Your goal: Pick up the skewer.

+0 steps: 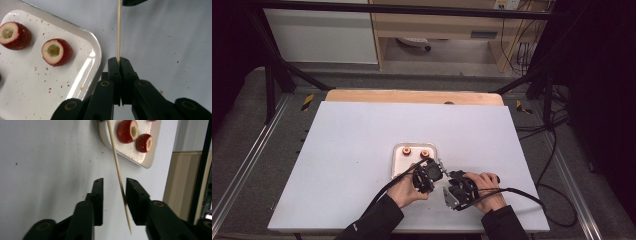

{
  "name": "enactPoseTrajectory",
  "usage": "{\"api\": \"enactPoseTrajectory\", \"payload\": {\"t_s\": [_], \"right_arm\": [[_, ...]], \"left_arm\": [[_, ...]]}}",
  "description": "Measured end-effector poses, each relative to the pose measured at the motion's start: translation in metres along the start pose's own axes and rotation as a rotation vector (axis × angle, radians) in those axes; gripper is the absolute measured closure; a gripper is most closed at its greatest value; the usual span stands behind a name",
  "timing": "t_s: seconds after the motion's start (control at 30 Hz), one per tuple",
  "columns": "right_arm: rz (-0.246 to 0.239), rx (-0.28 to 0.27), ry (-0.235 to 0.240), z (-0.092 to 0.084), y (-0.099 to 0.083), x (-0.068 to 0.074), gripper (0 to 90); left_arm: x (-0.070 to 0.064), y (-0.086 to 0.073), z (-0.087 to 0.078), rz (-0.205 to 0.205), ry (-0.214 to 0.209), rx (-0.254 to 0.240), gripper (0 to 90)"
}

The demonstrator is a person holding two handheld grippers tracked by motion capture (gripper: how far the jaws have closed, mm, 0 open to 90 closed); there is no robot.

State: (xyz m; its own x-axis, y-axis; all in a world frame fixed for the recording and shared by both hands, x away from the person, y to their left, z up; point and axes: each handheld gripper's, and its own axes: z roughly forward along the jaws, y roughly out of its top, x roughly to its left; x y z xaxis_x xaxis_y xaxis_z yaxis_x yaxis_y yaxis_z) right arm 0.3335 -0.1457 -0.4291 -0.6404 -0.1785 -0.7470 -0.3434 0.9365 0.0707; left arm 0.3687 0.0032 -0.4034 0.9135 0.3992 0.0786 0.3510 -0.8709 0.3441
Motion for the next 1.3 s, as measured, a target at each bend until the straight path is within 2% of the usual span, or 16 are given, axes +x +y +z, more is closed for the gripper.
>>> {"api": "enactPoseTrajectory", "payload": {"t_s": [0.03,0.07,0.1,0.17,0.23,0.3,0.37,0.4,0.57,0.7,0.8,0.87,1.03,1.2,1.3], "right_arm": [[0.033,-0.010,-0.003,0.000,-0.002,-0.001,62.2],[0.086,-0.010,-0.003,0.000,-0.004,-0.002,59.1],[0.104,-0.013,-0.004,-0.001,-0.006,-0.004,55.4],[0.176,-0.014,-0.004,0.000,-0.012,-0.007,50.3],[0.282,-0.026,0.013,-0.002,-0.018,-0.007,45.7],[0.365,-0.042,0.022,-0.001,-0.023,-0.009,42.4],[0.439,-0.046,0.032,-0.001,-0.029,-0.010,38.1],[0.476,-0.046,0.042,-0.002,-0.031,-0.011,36.9],[0.640,-0.061,0.068,-0.001,-0.044,-0.011,29.4],[0.796,-0.055,0.111,0.001,-0.054,-0.011,24.2],[0.891,-0.062,0.142,0.002,-0.061,-0.010,21.4],[0.944,-0.073,0.154,0.002,-0.065,-0.009,18.2],[1.057,-0.083,0.201,0.004,-0.073,-0.009,10.8],[1.115,-0.090,0.232,0.004,-0.074,-0.009,5.3],[1.152,-0.095,0.254,0.005,-0.074,-0.010,3.5]], "left_arm": [[0.000,-0.002,0.000,-0.001,0.005,-0.001,88.7],[0.001,-0.004,-0.001,-0.004,0.013,-0.002,88.7],[0.001,-0.005,-0.001,-0.009,0.028,0.001,88.7],[0.002,-0.009,-0.002,-0.016,0.047,0.000,88.6],[0.003,-0.013,-0.003,-0.021,0.056,-0.006,88.6],[0.003,-0.017,-0.004,-0.026,0.069,-0.009,88.6],[0.004,-0.020,-0.006,-0.033,0.072,-0.016,88.6],[0.003,-0.022,-0.006,-0.052,0.056,-0.032,88.6],[0.007,-0.032,-0.011,-0.079,0.072,-0.048,88.6],[0.008,-0.039,-0.013,-0.117,0.077,-0.101,88.5],[0.008,-0.044,-0.015,-0.150,0.071,-0.149,88.5],[0.008,-0.048,-0.017,-0.171,0.078,-0.180,88.5],[0.007,-0.062,-0.019,-0.262,0.069,-0.278,88.6],[0.006,-0.077,-0.020,-0.329,0.082,-0.354,88.6],[0.005,-0.086,-0.021,-0.354,0.089,-0.399,88.5]]}}
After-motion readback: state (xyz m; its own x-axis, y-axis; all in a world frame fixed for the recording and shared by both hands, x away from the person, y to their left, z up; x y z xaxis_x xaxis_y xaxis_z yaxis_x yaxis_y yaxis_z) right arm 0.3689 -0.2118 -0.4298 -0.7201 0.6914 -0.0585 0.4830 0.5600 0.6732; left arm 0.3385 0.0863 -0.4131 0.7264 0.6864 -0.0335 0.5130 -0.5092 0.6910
